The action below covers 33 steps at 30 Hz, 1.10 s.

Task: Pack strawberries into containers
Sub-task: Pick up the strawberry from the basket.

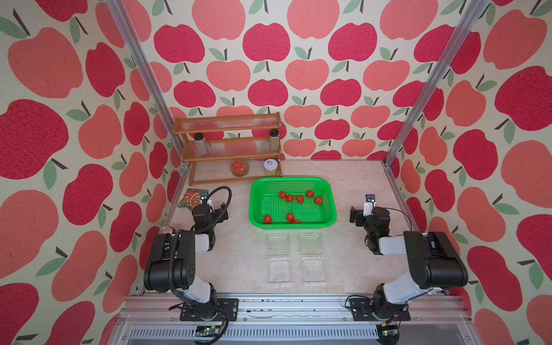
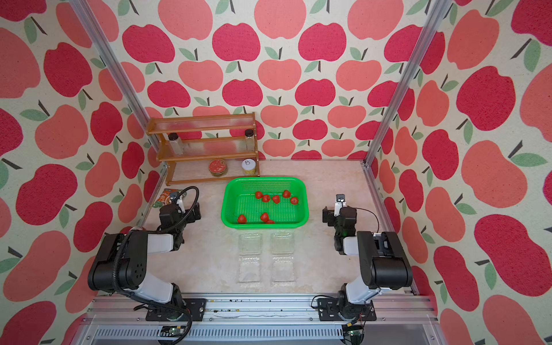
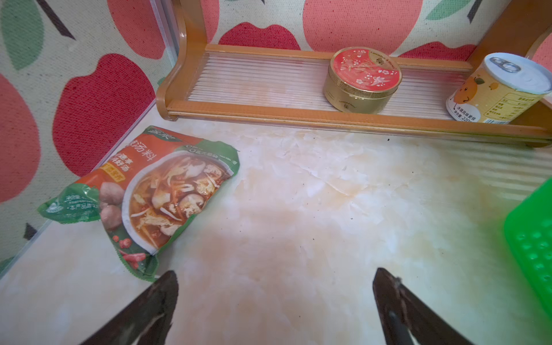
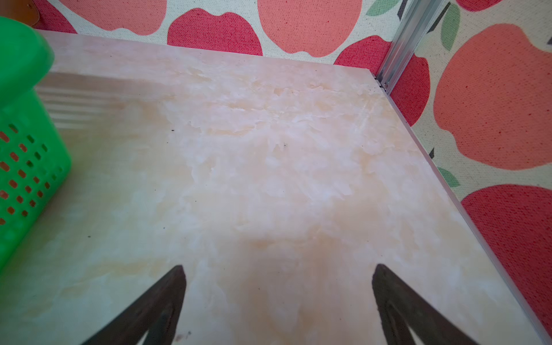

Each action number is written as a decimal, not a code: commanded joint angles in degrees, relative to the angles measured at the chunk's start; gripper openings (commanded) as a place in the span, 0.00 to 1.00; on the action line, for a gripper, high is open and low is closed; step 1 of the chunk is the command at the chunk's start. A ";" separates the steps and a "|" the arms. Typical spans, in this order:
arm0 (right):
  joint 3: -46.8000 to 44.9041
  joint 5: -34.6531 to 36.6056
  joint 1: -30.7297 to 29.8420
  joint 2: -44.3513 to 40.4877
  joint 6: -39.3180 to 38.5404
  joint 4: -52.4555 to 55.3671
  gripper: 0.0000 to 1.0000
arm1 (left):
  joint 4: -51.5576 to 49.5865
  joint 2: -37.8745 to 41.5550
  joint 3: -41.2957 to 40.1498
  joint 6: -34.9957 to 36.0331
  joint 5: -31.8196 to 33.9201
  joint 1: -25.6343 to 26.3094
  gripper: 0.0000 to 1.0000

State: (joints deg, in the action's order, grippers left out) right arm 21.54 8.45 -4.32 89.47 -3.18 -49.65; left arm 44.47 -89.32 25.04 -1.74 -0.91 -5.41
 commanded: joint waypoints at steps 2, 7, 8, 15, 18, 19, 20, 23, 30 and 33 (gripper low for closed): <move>0.96 0.03 0.38 -0.82 0.80 -0.19 0.99 | 1.24 -0.52 -0.76 1.03 -0.15 0.05 0.99; 0.99 0.03 0.37 -0.86 0.80 -0.19 0.99 | 1.24 -0.59 -0.72 1.03 -0.15 0.05 0.99; 1.01 0.07 0.36 -0.84 0.87 -0.19 0.99 | 1.24 -0.53 -0.70 1.03 -0.11 0.07 0.99; 1.00 0.03 0.40 -0.78 0.82 -0.16 0.99 | 1.24 -0.52 -0.78 0.97 -0.15 0.05 0.99; 1.11 0.04 0.40 -0.78 0.81 -0.10 0.99 | 1.25 -0.59 -0.77 0.96 -0.36 -0.03 0.99; 1.13 0.00 0.42 -0.77 0.85 -0.10 0.99 | 1.26 -0.53 -0.77 0.95 -0.47 -0.06 0.99; 1.11 0.04 0.37 -0.74 0.81 -0.10 0.99 | 1.24 -0.52 -0.78 0.95 -0.46 -0.10 0.99; 1.02 -0.07 0.44 -0.79 0.81 -0.09 0.99 | 1.24 -0.58 -0.78 0.95 -0.48 -0.13 0.99; 1.05 -0.01 0.40 -0.71 0.81 -0.02 0.99 | 1.16 -0.50 -0.71 0.87 -0.85 -0.22 0.99; 1.14 -0.06 0.43 -0.78 0.81 0.00 0.99 | 1.19 -0.42 -0.77 0.86 -0.83 -0.19 0.99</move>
State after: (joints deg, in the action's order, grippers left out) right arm 21.52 8.45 -4.32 89.47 -3.18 -49.65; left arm 44.47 -89.32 25.04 -1.74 -0.95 -5.43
